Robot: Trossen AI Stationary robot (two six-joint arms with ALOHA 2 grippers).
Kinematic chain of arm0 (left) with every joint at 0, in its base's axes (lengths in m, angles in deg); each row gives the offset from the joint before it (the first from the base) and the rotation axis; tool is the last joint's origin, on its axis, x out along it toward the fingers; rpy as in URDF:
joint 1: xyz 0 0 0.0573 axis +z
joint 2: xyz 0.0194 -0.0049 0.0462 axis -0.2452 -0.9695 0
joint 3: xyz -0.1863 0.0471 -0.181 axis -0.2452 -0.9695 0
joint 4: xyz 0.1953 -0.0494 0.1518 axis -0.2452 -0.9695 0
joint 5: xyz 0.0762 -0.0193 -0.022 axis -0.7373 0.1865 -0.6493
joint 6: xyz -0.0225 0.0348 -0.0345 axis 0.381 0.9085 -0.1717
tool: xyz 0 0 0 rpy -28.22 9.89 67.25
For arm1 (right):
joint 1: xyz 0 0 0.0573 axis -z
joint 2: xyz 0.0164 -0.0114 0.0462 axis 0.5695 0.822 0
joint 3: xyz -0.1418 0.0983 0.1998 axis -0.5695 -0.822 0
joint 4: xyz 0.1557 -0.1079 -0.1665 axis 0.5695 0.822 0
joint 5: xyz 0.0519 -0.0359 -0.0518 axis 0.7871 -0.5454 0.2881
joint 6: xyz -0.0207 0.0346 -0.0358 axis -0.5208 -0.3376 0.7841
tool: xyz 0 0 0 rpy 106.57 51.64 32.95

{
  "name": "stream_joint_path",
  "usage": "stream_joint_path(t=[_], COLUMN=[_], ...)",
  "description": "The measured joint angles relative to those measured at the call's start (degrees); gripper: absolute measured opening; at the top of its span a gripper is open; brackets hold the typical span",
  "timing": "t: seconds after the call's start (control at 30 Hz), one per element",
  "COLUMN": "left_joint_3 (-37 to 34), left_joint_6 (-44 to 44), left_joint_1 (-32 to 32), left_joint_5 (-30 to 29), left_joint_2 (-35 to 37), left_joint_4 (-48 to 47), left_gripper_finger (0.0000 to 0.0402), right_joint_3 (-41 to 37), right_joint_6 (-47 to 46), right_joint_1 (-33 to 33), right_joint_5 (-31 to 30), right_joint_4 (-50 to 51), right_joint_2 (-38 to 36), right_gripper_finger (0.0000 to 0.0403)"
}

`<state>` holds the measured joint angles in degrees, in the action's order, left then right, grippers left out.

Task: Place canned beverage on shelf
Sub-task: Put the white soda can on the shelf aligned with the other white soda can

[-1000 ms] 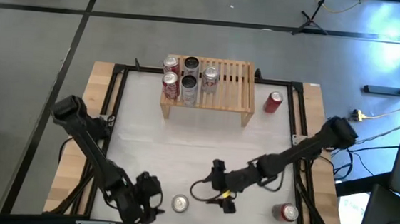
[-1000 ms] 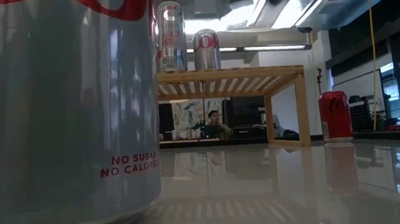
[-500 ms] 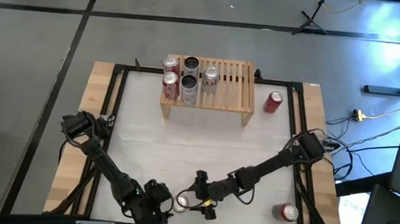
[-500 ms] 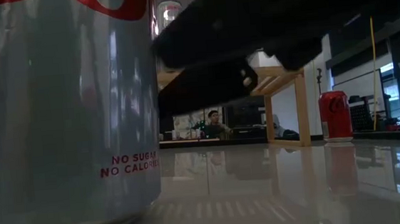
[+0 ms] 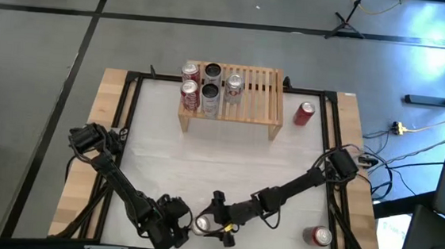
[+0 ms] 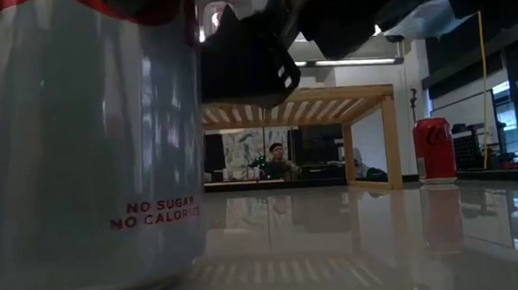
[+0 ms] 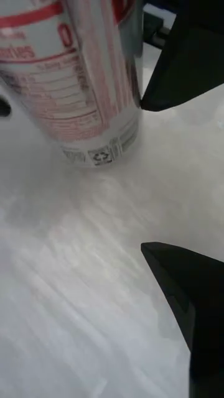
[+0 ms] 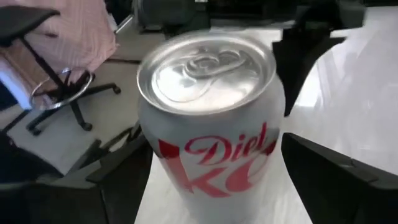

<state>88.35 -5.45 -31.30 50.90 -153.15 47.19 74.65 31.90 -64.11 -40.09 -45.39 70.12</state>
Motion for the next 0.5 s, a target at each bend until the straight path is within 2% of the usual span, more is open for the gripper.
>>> stream_joint_path(t=[0.13,0.4,0.5], left_joint_3=[0.00,0.00,0.00], left_joint_6=[-1.77,-4.46,-4.46], left_joint_1=[-0.01,0.61,0.69], left_joint_5=[-1.93,-4.44,-4.41], left_joint_2=[0.00,0.00,0.00], left_joint_4=[-0.37,-0.49,-0.50], left_gripper_finger=[0.0351,0.0351,0.0351], right_joint_3=[0.04,0.28,0.28], right_joint_6=[-0.67,-0.82,-0.86], right_joint_1=[-0.79,-0.99,-0.96], right_joint_5=[-2.39,-2.47,-2.97], right_joint_4=[-0.46,-1.70,-2.72], right_joint_2=[0.06,2.19,2.16], right_gripper_finger=[0.0344,0.0343,0.0331])
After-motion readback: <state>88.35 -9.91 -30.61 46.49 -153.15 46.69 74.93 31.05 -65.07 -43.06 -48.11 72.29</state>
